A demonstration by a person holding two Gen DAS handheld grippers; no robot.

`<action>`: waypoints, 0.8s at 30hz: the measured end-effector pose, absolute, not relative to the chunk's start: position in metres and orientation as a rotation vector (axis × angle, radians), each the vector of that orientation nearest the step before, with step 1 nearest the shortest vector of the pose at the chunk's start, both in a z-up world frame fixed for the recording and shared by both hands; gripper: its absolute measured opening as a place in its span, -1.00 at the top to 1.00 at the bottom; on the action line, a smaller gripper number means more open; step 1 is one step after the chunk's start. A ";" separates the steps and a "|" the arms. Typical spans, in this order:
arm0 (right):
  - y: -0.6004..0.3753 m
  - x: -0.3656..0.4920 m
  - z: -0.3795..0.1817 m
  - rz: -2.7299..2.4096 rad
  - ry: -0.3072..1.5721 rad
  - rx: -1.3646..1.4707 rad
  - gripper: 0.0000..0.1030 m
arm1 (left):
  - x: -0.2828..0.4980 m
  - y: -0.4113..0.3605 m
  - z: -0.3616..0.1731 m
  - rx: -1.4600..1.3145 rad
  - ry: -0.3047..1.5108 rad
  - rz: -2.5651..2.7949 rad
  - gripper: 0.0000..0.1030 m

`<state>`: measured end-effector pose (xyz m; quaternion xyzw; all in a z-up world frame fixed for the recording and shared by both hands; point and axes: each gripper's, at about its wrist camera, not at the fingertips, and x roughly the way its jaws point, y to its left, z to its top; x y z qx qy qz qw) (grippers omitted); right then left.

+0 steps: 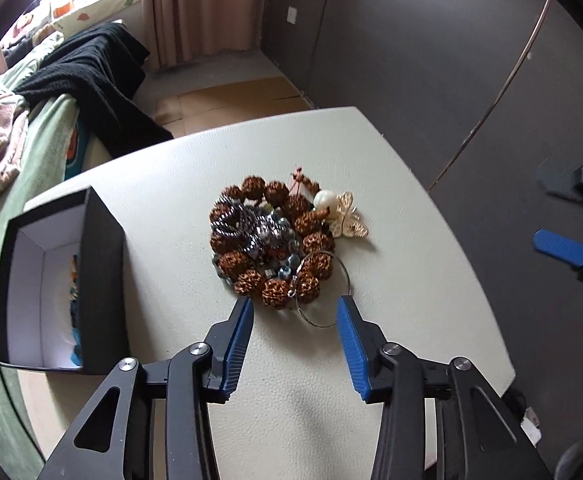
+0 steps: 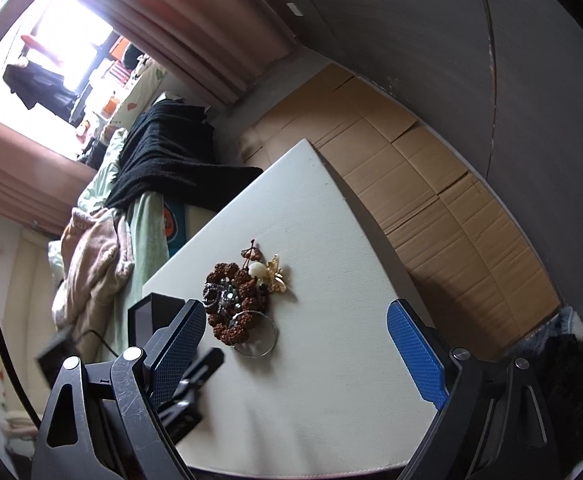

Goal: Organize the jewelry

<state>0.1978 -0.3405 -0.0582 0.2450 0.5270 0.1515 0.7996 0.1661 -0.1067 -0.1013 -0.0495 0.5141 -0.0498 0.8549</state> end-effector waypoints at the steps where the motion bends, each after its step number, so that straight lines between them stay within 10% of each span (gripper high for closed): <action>1: -0.342 0.198 -0.058 0.324 1.129 0.527 -0.80 | 0.166 -0.108 -0.104 -0.110 1.080 -0.104 0.14; 12: -0.343 0.198 -0.060 0.316 1.137 0.508 -0.80 | 0.171 -0.108 -0.122 -0.119 1.071 -0.088 0.30; 16: -0.336 0.197 -0.061 0.321 1.145 0.485 -0.80 | 0.172 -0.099 -0.126 -0.160 1.088 -0.105 0.94; 24: -0.324 0.198 -0.065 0.319 1.152 0.457 -0.80 | 0.163 -0.085 -0.090 -0.185 1.001 -0.146 0.98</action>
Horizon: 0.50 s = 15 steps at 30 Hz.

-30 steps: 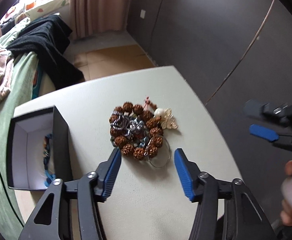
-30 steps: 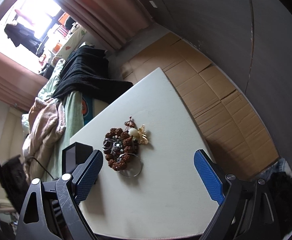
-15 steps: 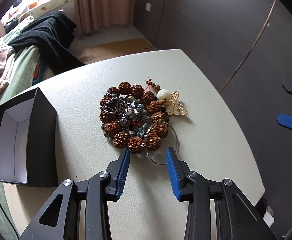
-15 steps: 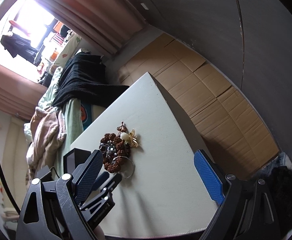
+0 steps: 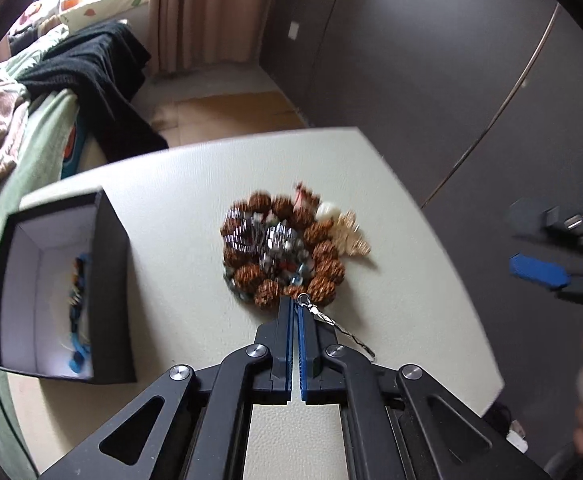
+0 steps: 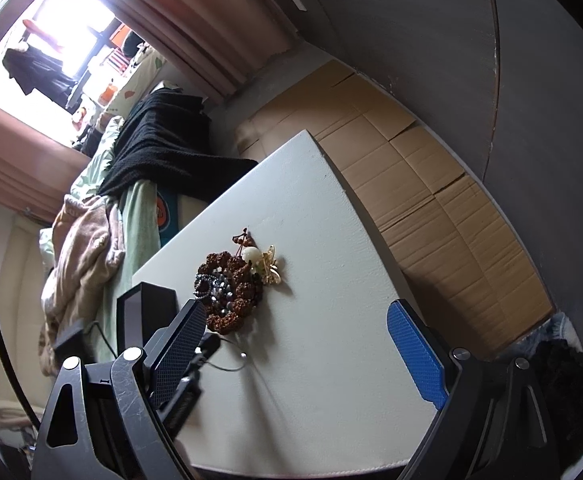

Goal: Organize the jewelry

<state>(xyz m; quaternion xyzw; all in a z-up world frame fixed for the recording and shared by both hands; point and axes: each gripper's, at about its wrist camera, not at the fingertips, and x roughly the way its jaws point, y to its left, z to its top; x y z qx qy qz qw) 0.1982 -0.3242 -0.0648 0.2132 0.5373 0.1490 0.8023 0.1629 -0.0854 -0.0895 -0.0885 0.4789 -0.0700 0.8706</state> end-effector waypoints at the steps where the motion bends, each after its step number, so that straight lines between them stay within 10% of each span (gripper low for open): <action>1: -0.322 0.198 -0.065 0.319 1.151 0.456 -0.80 | 0.161 -0.084 -0.084 -0.187 0.986 -0.150 0.98; 15: -0.291 0.208 -0.078 0.304 1.139 0.372 -0.68 | 0.153 -0.038 -0.046 -0.268 0.873 -0.148 0.98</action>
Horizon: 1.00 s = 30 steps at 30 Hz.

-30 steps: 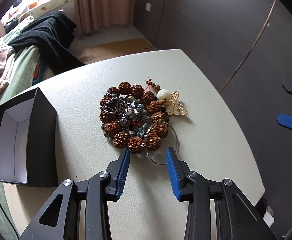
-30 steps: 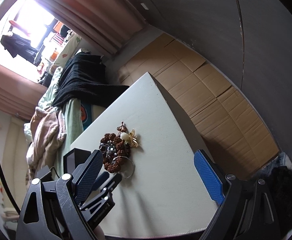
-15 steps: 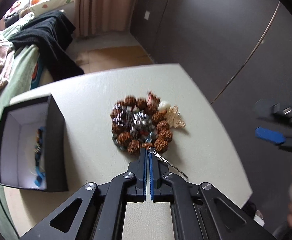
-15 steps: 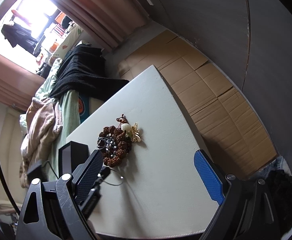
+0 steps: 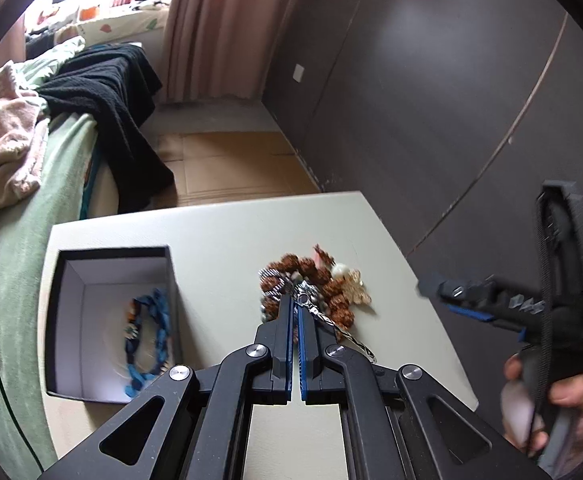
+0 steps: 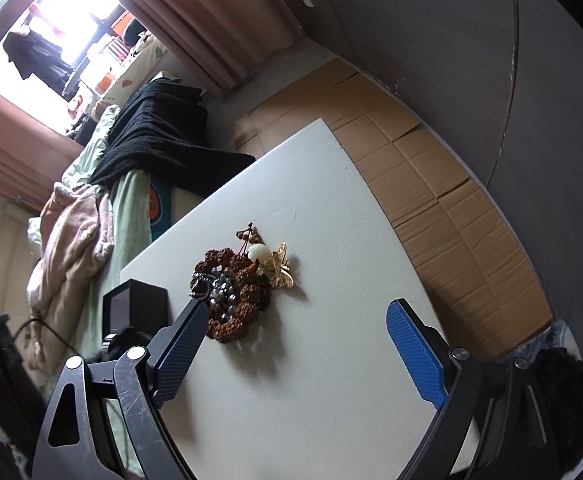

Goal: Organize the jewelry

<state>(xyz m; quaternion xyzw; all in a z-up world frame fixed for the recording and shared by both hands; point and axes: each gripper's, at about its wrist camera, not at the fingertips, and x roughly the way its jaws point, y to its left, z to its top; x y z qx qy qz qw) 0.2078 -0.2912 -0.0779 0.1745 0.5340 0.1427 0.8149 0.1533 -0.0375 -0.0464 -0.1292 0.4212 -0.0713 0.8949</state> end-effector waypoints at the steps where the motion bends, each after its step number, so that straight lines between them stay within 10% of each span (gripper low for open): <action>1: -0.288 0.210 -0.080 0.307 1.141 0.361 -0.55 | 0.153 -0.034 -0.046 -0.275 0.867 -0.145 0.98; 9: -0.255 0.235 -0.112 0.312 1.204 0.279 0.05 | 0.160 -0.006 -0.043 -0.319 0.847 -0.122 0.98; 17: -0.228 0.248 -0.121 0.274 1.179 0.185 0.11 | 0.161 0.025 -0.038 -0.369 0.840 -0.105 0.98; 22: -0.221 0.248 -0.120 0.267 1.177 0.133 0.70 | 0.156 0.043 -0.040 -0.375 0.850 -0.079 0.98; 30: -0.228 0.241 -0.103 0.260 1.143 0.154 0.76 | 0.154 0.059 -0.050 -0.409 0.906 -0.023 0.97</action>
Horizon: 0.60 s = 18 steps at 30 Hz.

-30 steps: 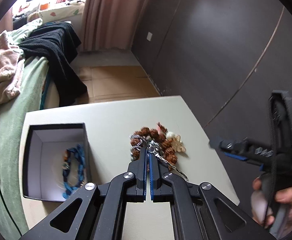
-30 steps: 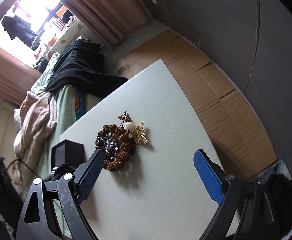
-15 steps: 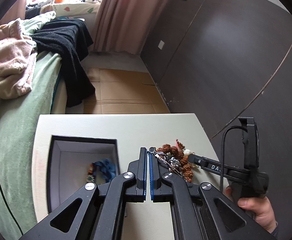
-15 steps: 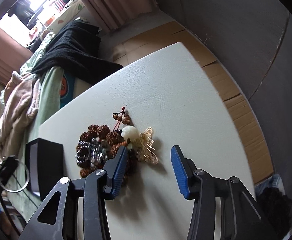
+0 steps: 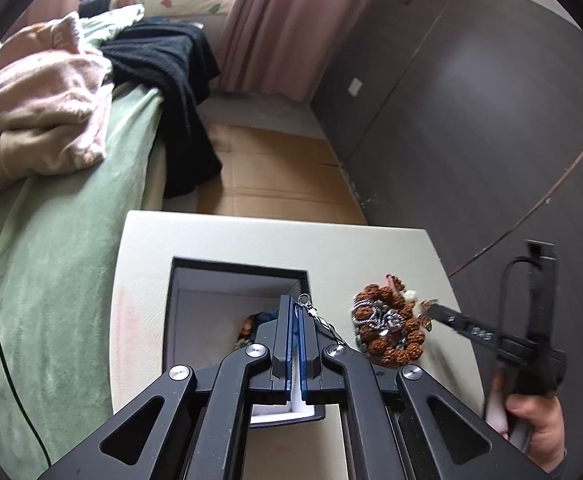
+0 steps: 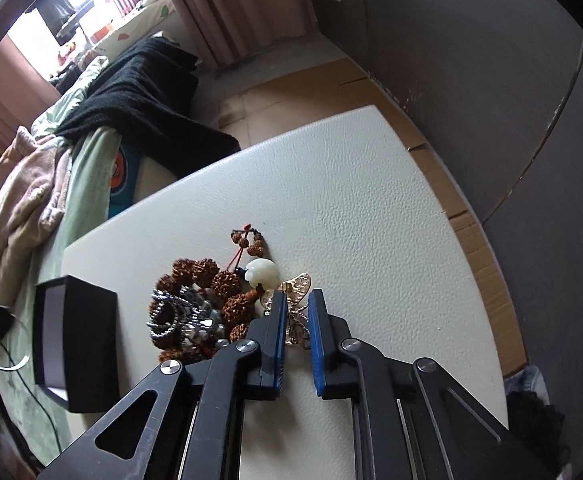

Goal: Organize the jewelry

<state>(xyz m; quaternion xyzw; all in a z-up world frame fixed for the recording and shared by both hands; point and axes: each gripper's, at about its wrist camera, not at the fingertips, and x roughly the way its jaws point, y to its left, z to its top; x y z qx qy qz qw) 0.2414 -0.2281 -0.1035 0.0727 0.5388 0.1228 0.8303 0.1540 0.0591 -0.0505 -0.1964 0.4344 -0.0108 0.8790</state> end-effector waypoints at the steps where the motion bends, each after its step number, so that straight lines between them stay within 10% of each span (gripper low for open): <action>1: -0.228 0.241 -0.101 0.259 1.138 0.159 0.76 | 0.155 0.060 -0.051 -0.421 0.922 -0.028 0.96; 6: -0.230 0.229 -0.083 0.267 1.111 0.186 0.76 | 0.155 0.057 -0.055 -0.419 1.001 -0.040 0.65; 10: -0.231 0.220 -0.070 0.272 1.087 0.200 0.76 | 0.148 0.063 -0.049 -0.426 0.973 -0.038 -0.35; 18: -0.212 0.201 -0.043 0.395 1.010 0.284 0.76 | 0.134 0.092 -0.033 -0.483 0.912 0.008 -0.39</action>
